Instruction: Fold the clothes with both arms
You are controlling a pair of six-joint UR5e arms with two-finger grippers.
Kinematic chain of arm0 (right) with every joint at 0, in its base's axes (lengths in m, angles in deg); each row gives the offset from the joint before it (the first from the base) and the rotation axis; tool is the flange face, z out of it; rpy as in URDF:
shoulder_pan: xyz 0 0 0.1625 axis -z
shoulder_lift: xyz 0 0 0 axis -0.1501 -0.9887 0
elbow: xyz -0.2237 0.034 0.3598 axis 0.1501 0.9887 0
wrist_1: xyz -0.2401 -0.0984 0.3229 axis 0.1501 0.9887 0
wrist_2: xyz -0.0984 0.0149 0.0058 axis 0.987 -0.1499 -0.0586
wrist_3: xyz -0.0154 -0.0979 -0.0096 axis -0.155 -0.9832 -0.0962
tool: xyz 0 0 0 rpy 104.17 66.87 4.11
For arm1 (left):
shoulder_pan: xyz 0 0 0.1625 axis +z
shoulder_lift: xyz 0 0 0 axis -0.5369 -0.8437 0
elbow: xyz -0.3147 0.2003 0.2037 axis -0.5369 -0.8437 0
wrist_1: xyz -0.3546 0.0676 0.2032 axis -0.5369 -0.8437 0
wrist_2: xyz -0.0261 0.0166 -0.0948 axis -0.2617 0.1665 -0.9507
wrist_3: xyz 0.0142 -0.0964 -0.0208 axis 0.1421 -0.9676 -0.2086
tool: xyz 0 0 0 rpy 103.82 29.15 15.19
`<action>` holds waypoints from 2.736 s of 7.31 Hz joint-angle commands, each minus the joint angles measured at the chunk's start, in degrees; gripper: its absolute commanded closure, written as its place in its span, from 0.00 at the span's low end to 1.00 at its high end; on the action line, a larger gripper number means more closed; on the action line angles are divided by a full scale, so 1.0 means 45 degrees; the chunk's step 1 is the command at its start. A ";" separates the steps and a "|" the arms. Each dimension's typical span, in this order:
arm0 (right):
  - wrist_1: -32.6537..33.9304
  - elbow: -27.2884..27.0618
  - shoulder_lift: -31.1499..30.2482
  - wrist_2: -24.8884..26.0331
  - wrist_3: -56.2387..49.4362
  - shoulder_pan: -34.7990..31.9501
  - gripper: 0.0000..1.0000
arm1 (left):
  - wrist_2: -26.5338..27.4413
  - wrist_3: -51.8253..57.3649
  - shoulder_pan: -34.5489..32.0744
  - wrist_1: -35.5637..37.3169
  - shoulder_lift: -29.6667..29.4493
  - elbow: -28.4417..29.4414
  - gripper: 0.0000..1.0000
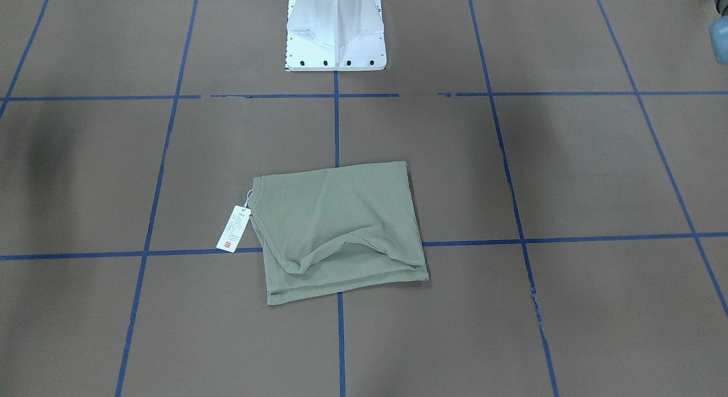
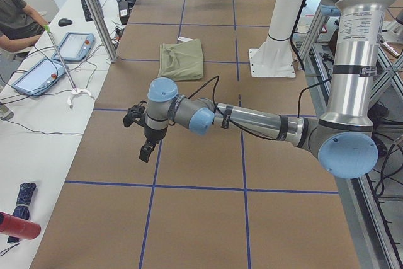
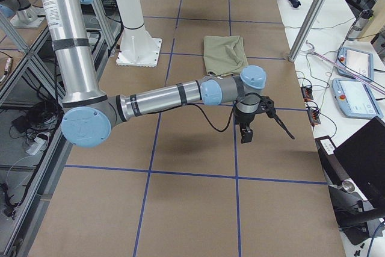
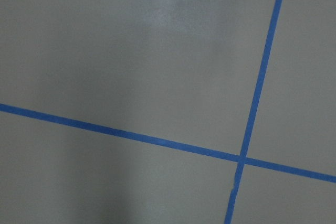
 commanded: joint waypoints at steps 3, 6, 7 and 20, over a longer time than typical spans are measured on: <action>0.0048 -0.0300 -0.1451 -0.1690 0.0535 -0.0982 0.00 | -0.0149 0.2008 -0.1071 0.2874 -0.0117 0.0575 0.00; -0.0011 -0.0590 -0.2465 -0.2183 0.0554 -0.1533 0.00 | -0.2050 0.3450 -0.1879 0.3535 0.0464 0.0671 0.00; -0.0107 -0.0535 -0.3009 -0.1971 0.0574 -0.1533 0.00 | -0.2566 0.3431 -0.1878 0.3534 0.0545 0.0575 0.00; -0.0108 -0.0417 -0.2976 -0.1813 0.0555 -0.2197 0.00 | -0.2512 0.3255 -0.1839 0.3456 0.0467 0.0593 0.00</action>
